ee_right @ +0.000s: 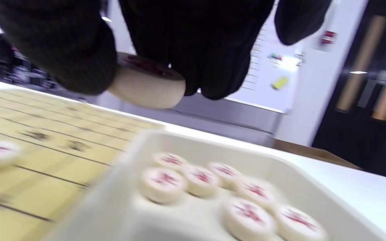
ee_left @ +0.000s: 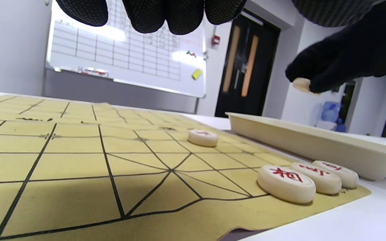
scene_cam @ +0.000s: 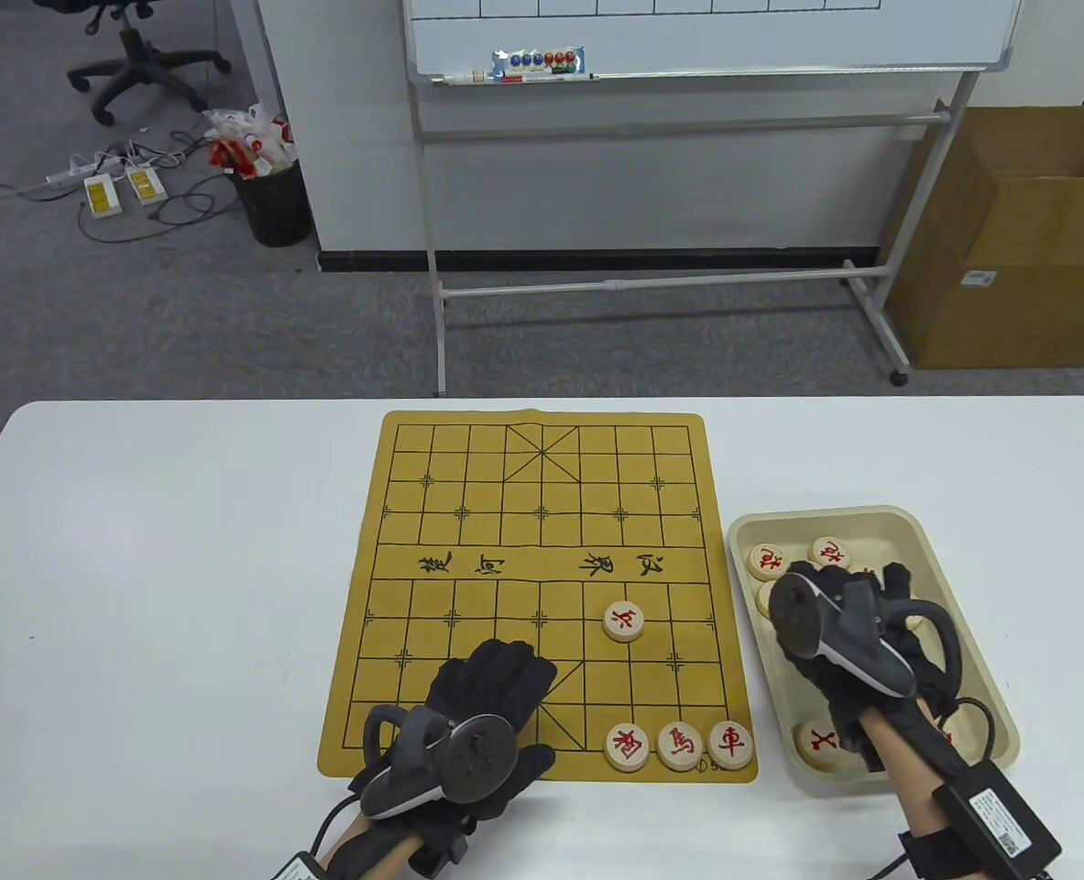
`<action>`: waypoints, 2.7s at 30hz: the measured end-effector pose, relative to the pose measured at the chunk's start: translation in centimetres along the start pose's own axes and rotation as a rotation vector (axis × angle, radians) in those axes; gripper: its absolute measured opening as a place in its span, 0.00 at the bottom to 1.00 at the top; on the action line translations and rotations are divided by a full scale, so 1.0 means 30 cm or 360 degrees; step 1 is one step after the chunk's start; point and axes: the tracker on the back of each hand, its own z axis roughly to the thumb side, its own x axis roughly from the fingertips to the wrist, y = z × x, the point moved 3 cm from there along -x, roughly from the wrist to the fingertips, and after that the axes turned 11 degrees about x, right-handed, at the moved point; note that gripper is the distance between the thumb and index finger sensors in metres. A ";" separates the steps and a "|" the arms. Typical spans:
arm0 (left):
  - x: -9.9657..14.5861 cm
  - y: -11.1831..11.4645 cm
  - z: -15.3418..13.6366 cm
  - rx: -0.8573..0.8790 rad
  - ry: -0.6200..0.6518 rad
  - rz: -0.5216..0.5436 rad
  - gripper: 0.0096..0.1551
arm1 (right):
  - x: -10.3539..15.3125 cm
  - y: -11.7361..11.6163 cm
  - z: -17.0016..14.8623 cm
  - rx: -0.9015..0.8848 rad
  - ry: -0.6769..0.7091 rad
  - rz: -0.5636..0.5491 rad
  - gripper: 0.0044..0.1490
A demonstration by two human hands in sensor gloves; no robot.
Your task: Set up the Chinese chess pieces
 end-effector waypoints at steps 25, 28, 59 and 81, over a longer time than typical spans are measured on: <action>0.013 -0.069 -0.069 -0.0012 0.0040 -0.0062 0.59 | 0.072 -0.072 0.772 -0.0179 0.1002 0.0113 0.48; 0.012 -0.056 -0.062 -0.0022 0.0054 -0.0089 0.59 | 0.072 -0.090 0.777 -0.0199 0.0971 0.0169 0.48; 0.013 -0.021 -0.011 0.0053 0.0099 -0.0052 0.56 | -0.139 -0.335 -0.316 0.0037 -0.0386 0.0571 0.45; 0.007 -0.019 -0.032 0.0054 0.0058 -0.0065 0.56 | -0.188 -0.469 -0.250 0.0268 -0.0334 0.0674 0.44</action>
